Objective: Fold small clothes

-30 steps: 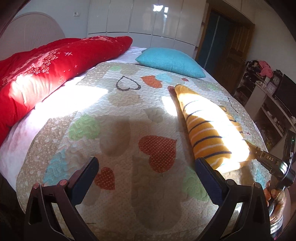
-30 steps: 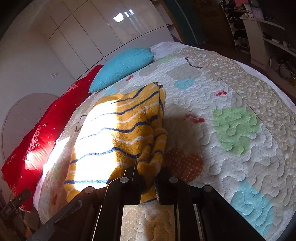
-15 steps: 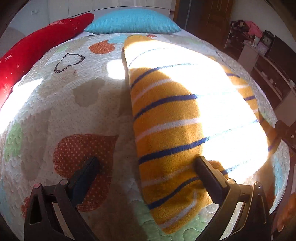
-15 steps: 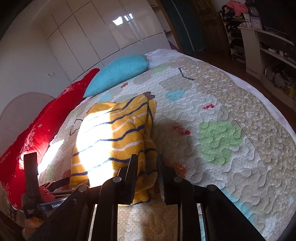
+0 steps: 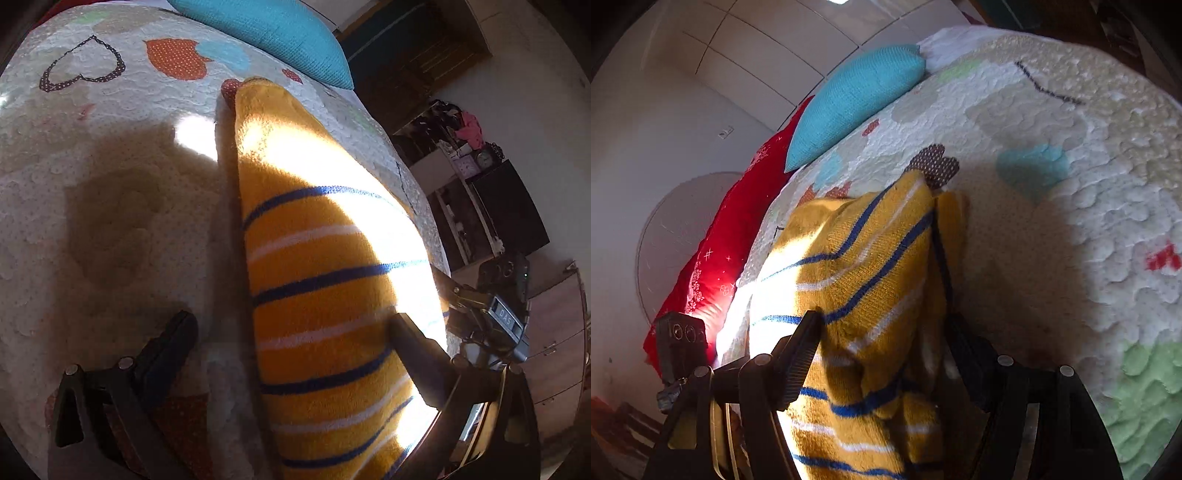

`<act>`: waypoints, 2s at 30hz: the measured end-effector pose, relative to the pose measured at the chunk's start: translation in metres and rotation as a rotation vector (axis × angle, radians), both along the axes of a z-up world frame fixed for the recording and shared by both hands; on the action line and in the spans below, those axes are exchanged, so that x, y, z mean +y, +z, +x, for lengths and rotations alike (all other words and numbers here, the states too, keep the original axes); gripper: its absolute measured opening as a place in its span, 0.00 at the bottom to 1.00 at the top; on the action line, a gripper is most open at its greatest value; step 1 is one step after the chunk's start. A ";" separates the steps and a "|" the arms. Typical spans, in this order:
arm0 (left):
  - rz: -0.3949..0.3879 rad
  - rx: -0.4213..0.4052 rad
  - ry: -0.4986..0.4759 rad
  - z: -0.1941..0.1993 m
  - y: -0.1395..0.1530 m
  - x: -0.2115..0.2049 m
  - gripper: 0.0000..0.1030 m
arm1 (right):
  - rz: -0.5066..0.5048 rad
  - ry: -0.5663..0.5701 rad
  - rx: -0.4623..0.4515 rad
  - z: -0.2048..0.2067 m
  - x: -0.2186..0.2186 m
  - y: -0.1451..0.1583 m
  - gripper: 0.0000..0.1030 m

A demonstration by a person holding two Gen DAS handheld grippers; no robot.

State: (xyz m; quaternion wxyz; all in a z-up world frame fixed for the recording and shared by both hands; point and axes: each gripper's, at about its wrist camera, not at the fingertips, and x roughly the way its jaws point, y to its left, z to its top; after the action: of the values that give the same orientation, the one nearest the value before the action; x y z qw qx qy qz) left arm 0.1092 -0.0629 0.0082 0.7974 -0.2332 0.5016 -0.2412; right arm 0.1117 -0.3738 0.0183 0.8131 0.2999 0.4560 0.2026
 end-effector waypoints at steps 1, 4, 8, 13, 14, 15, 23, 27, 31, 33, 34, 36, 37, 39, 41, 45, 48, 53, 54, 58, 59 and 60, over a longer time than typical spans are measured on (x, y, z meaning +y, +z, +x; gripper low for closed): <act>0.002 0.006 -0.018 0.002 0.002 -0.004 1.00 | 0.031 -0.020 0.005 0.005 0.000 -0.005 0.71; -0.020 0.022 -0.098 0.002 0.017 -0.018 0.66 | 0.139 -0.023 0.014 0.013 0.008 0.000 0.43; 0.054 -0.046 -0.098 0.011 0.052 -0.023 0.62 | 0.106 0.001 -0.079 0.013 0.028 0.038 0.35; 0.126 -0.103 -0.075 0.018 0.067 -0.026 0.63 | 0.041 -0.041 -0.165 0.011 0.022 0.055 0.37; 0.164 -0.084 -0.059 0.018 0.060 -0.026 0.64 | -0.013 -0.058 -0.141 0.012 0.021 0.049 0.39; 0.216 -0.056 -0.042 0.017 0.049 -0.026 0.67 | -0.087 -0.078 -0.101 0.013 0.020 0.040 0.41; 0.234 -0.001 -0.004 -0.024 0.020 -0.003 0.88 | -0.226 -0.194 -0.084 -0.018 -0.004 0.041 0.62; 0.302 -0.065 0.039 -0.063 0.036 0.007 0.88 | -0.245 -0.157 -0.226 -0.038 0.018 0.085 0.53; 0.373 -0.211 0.144 -0.104 0.068 0.017 0.88 | -0.268 -0.029 -0.259 -0.036 0.068 0.087 0.50; 0.419 -0.299 0.206 -0.125 0.087 0.023 0.88 | -0.310 -0.002 -0.215 -0.033 0.090 0.068 0.48; 0.449 -0.347 0.240 -0.136 0.097 0.026 0.88 | -0.329 0.009 -0.180 -0.037 0.099 0.055 0.48; 0.518 -0.457 0.321 -0.159 0.117 0.033 0.93 | -0.404 0.020 -0.142 -0.049 0.113 0.035 0.48; 0.551 -0.520 0.366 -0.174 0.128 0.039 0.96 | -0.456 0.021 -0.154 -0.062 0.119 0.030 0.48; 0.610 -0.648 0.468 -0.198 0.144 0.045 1.00 | -0.542 0.029 -0.171 -0.089 0.126 0.024 0.48; 0.653 -0.724 0.557 -0.217 0.155 0.051 1.00 | -0.576 0.019 -0.182 -0.115 0.122 0.024 0.48; 0.597 -0.720 0.549 -0.236 0.168 0.063 1.00 | -0.502 -0.013 -0.148 -0.159 0.098 0.031 0.54; 0.573 -0.676 0.502 -0.241 0.165 0.061 1.00 | -0.461 -0.061 -0.152 -0.194 0.082 0.034 0.57; 0.516 -0.587 0.418 -0.231 0.137 0.049 1.00 | -0.487 -0.158 -0.147 -0.229 0.060 0.036 0.62; 0.492 -0.547 0.400 -0.230 0.130 0.047 1.00 | -0.484 -0.177 -0.143 -0.232 0.055 0.036 0.63; 0.474 -0.361 0.336 -0.217 0.095 0.034 1.00 | -0.530 -0.219 -0.148 -0.235 0.049 0.039 0.66; 0.493 -0.325 0.328 -0.215 0.087 0.030 1.00 | -0.547 -0.219 -0.151 -0.236 0.050 0.039 0.66; 0.507 -0.301 0.318 -0.213 0.081 0.026 1.00 | -0.565 -0.215 -0.153 -0.235 0.053 0.039 0.67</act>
State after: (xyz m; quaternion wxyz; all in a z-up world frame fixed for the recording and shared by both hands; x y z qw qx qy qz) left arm -0.1038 -0.0365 0.0889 0.9228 -0.0644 0.3796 -0.0131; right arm -0.1228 -0.3212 0.0573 0.9130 0.0925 0.3973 0.0029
